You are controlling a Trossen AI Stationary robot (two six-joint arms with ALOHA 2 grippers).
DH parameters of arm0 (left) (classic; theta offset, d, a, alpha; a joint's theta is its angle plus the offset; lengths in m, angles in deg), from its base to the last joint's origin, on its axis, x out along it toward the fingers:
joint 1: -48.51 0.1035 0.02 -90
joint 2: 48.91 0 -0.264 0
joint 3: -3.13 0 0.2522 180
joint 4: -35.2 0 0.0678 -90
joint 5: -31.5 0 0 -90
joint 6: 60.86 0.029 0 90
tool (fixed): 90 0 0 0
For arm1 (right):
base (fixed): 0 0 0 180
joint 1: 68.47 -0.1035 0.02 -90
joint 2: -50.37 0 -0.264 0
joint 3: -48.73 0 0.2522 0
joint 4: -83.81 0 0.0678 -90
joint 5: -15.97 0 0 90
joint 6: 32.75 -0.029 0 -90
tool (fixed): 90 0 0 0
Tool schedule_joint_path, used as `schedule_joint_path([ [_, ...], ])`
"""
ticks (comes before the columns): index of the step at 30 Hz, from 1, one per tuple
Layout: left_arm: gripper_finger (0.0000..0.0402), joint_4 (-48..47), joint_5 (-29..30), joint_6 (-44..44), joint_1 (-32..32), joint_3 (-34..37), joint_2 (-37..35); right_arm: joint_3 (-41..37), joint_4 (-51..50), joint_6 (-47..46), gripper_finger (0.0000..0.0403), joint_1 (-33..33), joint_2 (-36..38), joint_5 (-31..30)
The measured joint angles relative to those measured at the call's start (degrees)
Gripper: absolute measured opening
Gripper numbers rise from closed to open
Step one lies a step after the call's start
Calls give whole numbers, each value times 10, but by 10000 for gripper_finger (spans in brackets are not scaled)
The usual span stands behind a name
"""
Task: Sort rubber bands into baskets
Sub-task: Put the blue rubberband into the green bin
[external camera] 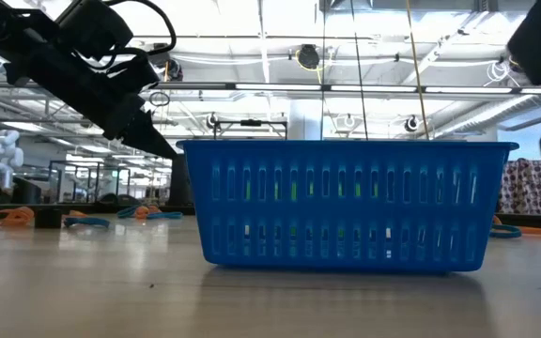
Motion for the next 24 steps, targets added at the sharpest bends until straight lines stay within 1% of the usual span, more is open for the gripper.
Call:
schedule_joint_path([
  [5,127,0,0,0,0,0,0,0,-1,-2,67,-4,0,-4],
  [9,127,0,0,0,0,0,0,0,-2,-3,67,-4,0,-29],
  [15,127,0,0,0,0,0,0,0,-3,-1,67,-4,0,-30],
  [22,127,0,0,0,0,0,0,-11,-11,-30,67,-4,-1,-29],
  [24,127,0,0,0,0,0,0,-17,4,-44,67,-4,-1,-29],
])
